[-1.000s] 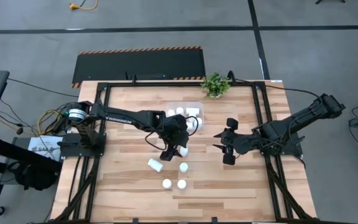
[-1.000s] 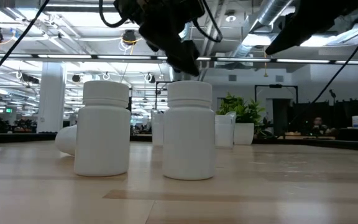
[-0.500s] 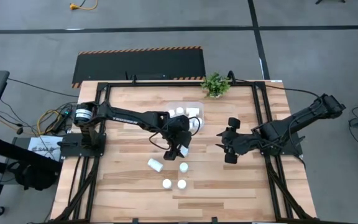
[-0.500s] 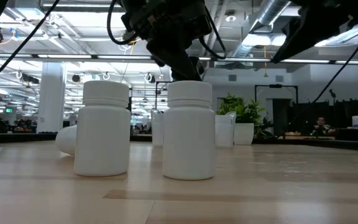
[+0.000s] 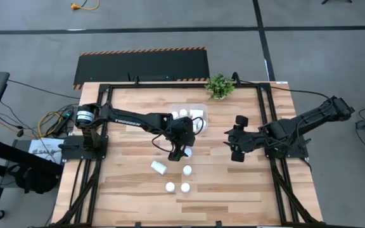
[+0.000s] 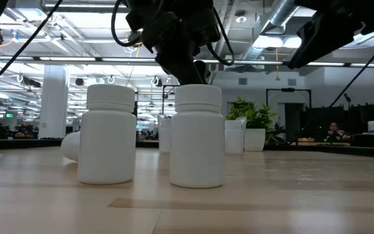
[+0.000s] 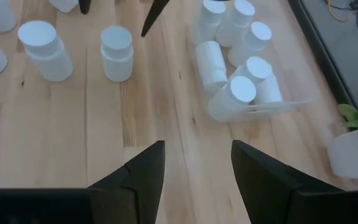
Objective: Pick and place pill bottles into a basket
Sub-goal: Put the white medicine bottle into the transparent bin
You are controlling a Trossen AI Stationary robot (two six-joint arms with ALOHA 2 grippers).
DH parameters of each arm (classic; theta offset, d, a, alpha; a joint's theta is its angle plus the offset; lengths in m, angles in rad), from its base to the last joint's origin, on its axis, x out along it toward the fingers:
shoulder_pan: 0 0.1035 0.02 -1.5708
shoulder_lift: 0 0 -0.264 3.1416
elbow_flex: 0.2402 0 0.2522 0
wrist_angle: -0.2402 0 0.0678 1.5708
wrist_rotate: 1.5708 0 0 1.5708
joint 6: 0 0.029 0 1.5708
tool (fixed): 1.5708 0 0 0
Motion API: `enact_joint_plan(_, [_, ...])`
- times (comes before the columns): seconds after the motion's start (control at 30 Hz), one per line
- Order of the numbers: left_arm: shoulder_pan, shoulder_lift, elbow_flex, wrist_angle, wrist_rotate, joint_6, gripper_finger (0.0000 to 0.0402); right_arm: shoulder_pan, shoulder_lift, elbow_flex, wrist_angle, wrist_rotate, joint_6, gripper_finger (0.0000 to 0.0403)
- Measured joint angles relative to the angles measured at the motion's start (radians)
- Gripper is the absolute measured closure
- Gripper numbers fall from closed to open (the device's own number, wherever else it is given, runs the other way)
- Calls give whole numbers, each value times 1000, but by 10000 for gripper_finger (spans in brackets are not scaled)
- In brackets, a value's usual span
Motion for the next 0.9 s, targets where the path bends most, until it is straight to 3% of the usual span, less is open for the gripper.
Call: enact_joint_plan(0.9, [-11, 48, 0, 2, -44, 38, 122, -47, 1, 0, 4, 1, -59, 226])
